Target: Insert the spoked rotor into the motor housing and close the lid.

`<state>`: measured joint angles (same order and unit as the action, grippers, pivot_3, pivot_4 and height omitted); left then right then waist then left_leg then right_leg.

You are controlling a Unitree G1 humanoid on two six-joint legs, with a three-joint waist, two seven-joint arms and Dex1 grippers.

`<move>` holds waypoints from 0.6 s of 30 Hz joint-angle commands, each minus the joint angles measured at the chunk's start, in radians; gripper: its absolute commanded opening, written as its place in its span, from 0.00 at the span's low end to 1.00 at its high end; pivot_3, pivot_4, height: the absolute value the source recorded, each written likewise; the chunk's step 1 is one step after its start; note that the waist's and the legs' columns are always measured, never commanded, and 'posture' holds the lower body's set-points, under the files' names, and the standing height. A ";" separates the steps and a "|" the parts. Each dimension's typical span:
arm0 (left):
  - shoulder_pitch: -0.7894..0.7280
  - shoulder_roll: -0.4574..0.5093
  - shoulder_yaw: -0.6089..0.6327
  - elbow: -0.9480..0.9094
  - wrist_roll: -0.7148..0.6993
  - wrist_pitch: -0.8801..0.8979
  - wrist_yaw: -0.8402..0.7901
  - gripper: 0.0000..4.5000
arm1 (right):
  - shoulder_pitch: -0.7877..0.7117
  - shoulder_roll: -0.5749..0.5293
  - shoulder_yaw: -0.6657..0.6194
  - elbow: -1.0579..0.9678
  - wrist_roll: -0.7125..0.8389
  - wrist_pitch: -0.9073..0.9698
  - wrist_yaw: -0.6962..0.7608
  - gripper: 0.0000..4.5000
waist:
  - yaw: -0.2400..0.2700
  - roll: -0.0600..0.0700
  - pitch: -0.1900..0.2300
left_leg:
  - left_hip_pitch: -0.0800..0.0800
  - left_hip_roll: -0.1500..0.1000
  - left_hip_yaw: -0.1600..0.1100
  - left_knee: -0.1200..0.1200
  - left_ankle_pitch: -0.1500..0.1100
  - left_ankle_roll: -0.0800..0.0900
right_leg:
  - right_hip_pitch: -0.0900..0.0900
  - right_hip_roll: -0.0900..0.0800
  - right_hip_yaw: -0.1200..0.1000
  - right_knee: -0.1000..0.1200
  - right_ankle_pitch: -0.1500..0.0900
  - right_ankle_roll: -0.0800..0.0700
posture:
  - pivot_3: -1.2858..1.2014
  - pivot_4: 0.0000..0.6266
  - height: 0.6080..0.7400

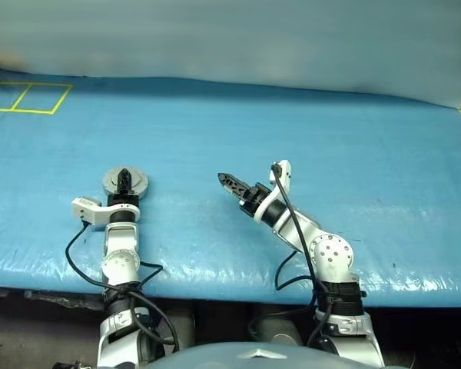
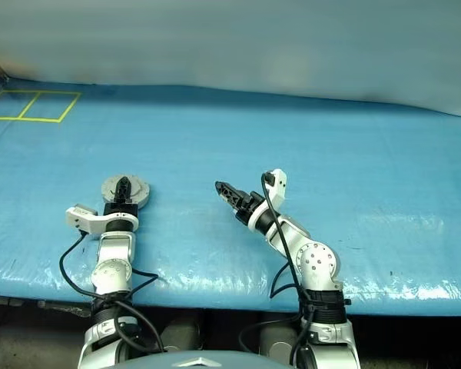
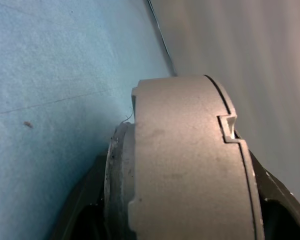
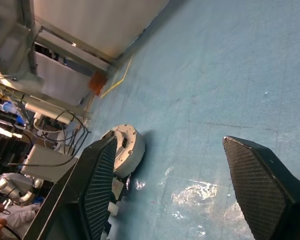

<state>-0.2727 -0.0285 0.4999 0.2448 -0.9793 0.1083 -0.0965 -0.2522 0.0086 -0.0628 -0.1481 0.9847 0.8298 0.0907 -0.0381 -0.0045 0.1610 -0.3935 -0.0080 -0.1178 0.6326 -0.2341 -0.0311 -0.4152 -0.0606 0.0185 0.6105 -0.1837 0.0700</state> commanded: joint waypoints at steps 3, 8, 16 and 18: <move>-0.008 0.018 0.002 -0.054 0.122 -0.029 0.121 0.84 | -0.016 0.011 -0.003 -0.019 -0.027 -0.019 0.017 0.80 | 0.000 0.000 0.000 | 0.000 0.000 0.000 0.000 0.000 0.000 | 0.000 0.000 0.000 0.000 0.000 0.000 | 0.52 0.24 1.00; 0.064 0.003 -0.002 -0.208 0.299 -0.113 0.263 1.00 | -0.034 0.014 -0.009 0.003 -0.044 -0.010 0.026 0.80 | -0.010 0.000 0.000 | 0.002 0.000 0.001 0.000 0.000 0.000 | 0.001 0.000 0.002 0.001 0.000 0.000 | 0.52 0.24 1.00; 0.122 0.035 -0.028 -0.338 0.574 -0.212 0.381 1.00 | -0.050 0.009 0.025 0.019 -0.115 -0.018 0.046 0.80 | 0.005 -0.001 -0.001 | 0.002 0.000 0.001 0.000 0.001 0.000 | 0.001 0.000 0.002 0.001 0.000 -0.001 | 0.52 0.24 1.00; 0.130 0.050 -0.087 -0.369 0.625 -0.222 0.329 1.00 | -0.037 -0.012 0.075 -0.006 -0.215 -0.110 0.084 0.80 | 0.006 -0.001 -0.001 | 0.002 0.000 0.001 0.001 0.001 0.000 | 0.002 0.000 0.002 0.001 0.000 -0.001 | 0.52 0.24 1.00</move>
<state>-0.1390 0.0092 0.4662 -0.0588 -0.4075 -0.0838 0.2701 -0.2890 0.0024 -0.0145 -0.1042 0.8265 0.7912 0.1392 -0.0326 -0.0054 0.1600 -0.3915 -0.0084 -0.1167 0.6334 -0.2333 -0.0313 -0.4138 -0.0607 0.0202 0.6111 -0.1833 0.0689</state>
